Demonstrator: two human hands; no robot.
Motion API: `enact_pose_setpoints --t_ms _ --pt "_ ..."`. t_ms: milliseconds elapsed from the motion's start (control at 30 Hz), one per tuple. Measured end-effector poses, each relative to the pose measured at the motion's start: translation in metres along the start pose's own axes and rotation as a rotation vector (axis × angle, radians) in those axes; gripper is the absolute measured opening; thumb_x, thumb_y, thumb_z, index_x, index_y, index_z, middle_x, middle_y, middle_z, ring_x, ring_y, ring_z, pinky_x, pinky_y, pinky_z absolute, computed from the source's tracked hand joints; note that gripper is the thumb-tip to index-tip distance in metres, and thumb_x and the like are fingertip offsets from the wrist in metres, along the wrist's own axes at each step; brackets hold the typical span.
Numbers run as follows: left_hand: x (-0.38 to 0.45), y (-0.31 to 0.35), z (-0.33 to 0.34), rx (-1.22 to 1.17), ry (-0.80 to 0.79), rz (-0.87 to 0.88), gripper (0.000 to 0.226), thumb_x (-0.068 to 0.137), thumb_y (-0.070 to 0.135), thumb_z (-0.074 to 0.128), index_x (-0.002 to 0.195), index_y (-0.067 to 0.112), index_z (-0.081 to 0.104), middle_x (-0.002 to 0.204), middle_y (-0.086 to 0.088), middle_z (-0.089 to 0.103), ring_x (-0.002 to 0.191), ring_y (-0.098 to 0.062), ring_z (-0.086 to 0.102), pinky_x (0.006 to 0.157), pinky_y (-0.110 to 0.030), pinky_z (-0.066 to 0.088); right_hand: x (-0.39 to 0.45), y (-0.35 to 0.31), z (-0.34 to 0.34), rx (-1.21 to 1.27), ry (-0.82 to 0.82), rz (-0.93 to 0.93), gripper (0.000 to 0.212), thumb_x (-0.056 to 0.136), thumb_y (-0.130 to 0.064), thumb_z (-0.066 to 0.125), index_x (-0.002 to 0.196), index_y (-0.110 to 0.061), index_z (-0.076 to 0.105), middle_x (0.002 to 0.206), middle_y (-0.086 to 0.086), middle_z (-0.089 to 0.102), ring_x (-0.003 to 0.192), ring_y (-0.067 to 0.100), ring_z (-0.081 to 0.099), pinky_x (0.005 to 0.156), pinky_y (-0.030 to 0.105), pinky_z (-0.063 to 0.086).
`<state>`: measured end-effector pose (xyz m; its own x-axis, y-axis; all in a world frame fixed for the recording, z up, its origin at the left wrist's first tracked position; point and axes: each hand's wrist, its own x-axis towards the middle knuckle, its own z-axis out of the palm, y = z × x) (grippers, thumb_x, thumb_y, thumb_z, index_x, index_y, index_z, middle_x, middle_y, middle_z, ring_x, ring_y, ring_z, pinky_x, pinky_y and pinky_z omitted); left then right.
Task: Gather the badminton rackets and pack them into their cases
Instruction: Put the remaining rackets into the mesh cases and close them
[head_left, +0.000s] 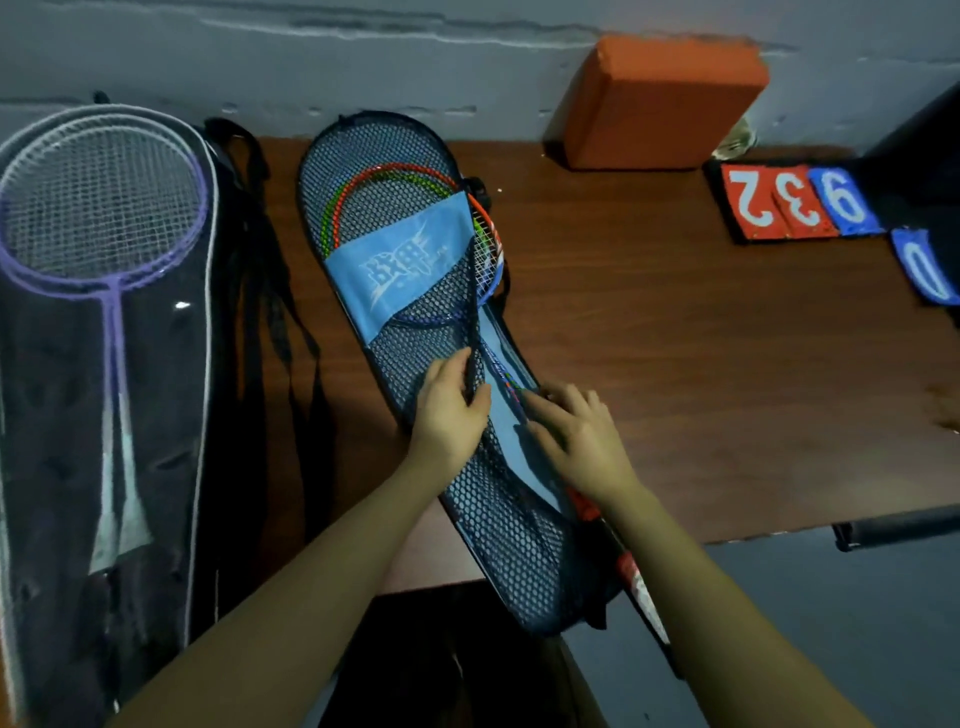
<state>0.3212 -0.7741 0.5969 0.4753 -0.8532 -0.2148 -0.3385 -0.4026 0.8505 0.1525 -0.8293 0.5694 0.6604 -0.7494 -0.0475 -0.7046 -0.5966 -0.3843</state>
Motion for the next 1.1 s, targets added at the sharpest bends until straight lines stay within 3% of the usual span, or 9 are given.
enact_pose_setpoints --t_ms 100,200,300,467,567,733,833,967,1100 --pt "-0.020 0.002 0.011 0.113 -0.076 0.027 0.059 0.093 0.024 0.051 0.144 0.011 0.023 0.137 -0.009 0.034 0.122 -0.022 0.041 0.099 -0.024 0.032 -0.031 0.009 -0.008 0.037 0.026 -0.014 0.036 0.092 -0.033 0.044 0.122 -0.023 0.060 0.120 0.006 0.052 0.097 0.031 0.050 0.075 0.042 0.046" --pt "-0.052 0.000 0.026 0.141 -0.076 0.089 0.060 0.093 0.022 0.053 0.143 0.008 0.024 0.134 -0.011 0.034 0.110 -0.022 0.047 0.089 -0.016 0.031 -0.066 0.017 -0.017 0.086 0.014 -0.055 0.037 0.092 -0.035 0.043 0.121 -0.021 0.061 0.115 0.006 0.055 0.094 0.029 0.052 0.074 0.040 0.047" --pt "-0.096 -0.008 0.052 0.212 -0.011 0.254 0.050 0.087 0.015 0.061 0.132 0.001 0.042 0.122 -0.018 0.041 0.091 -0.027 0.054 0.086 -0.032 0.043 -0.103 0.036 -0.026 0.147 -0.017 -0.076 0.038 0.092 -0.040 0.045 0.121 -0.022 0.061 0.110 0.002 0.057 0.093 0.026 0.055 0.072 0.040 0.049" --pt "-0.153 -0.013 0.101 0.506 -0.007 0.322 0.034 0.077 0.012 0.066 0.110 0.005 0.063 0.125 -0.023 0.051 0.107 -0.042 0.052 0.091 -0.050 0.043 -0.166 0.079 -0.035 0.176 -0.118 -0.115 0.049 0.086 -0.054 0.054 0.127 -0.027 0.056 0.119 -0.006 0.052 0.102 0.018 0.055 0.078 0.040 0.049" --pt "-0.165 -0.009 0.115 0.586 0.022 0.265 0.036 0.073 0.017 0.065 0.108 0.007 0.064 0.122 -0.020 0.056 0.109 -0.043 0.052 0.085 -0.055 0.044 -0.191 0.097 -0.037 0.158 -0.213 -0.157 0.064 0.079 -0.061 0.059 0.135 -0.034 0.044 0.130 -0.007 0.044 0.113 0.017 0.049 0.089 0.042 0.044" --pt "-0.174 -0.002 0.121 0.654 0.034 0.149 0.041 0.077 0.024 0.070 0.116 0.012 0.062 0.131 -0.017 0.050 0.120 -0.041 0.042 0.095 -0.053 0.033 -0.209 0.100 -0.039 0.129 -0.298 -0.227 0.088 0.069 -0.059 0.070 0.142 -0.042 0.024 0.142 -0.004 0.027 0.115 0.019 0.043 0.097 0.036 0.035" --pt "-0.185 -0.002 0.126 0.695 0.074 0.151 0.044 0.077 0.032 0.070 0.116 0.012 0.061 0.120 -0.019 0.051 0.110 -0.039 0.047 0.090 -0.048 0.037 -0.215 0.101 -0.034 0.120 -0.273 -0.241 0.076 0.074 -0.054 0.070 0.140 -0.033 0.037 0.148 0.004 0.025 0.111 0.027 0.049 0.093 0.038 0.039" --pt "-0.200 -0.008 0.138 0.707 0.000 0.118 0.054 0.083 0.040 0.061 0.127 0.014 0.046 0.120 -0.010 0.044 0.110 -0.030 0.043 0.093 -0.042 0.035 -0.220 0.100 -0.025 0.033 -0.071 -0.323 0.055 0.083 -0.054 0.051 0.126 -0.019 0.055 0.135 0.019 0.046 0.095 0.034 0.059 0.076 0.039 0.049" --pt "-0.198 -0.007 0.150 0.717 0.006 0.122 0.045 0.083 0.032 0.063 0.120 0.009 0.051 0.113 -0.011 0.050 0.105 -0.031 0.047 0.089 -0.039 0.037 -0.211 0.103 -0.021 -0.014 0.003 -0.313 0.051 0.086 -0.052 0.046 0.122 -0.018 0.057 0.126 0.015 0.049 0.095 0.028 0.054 0.072 0.035 0.048"
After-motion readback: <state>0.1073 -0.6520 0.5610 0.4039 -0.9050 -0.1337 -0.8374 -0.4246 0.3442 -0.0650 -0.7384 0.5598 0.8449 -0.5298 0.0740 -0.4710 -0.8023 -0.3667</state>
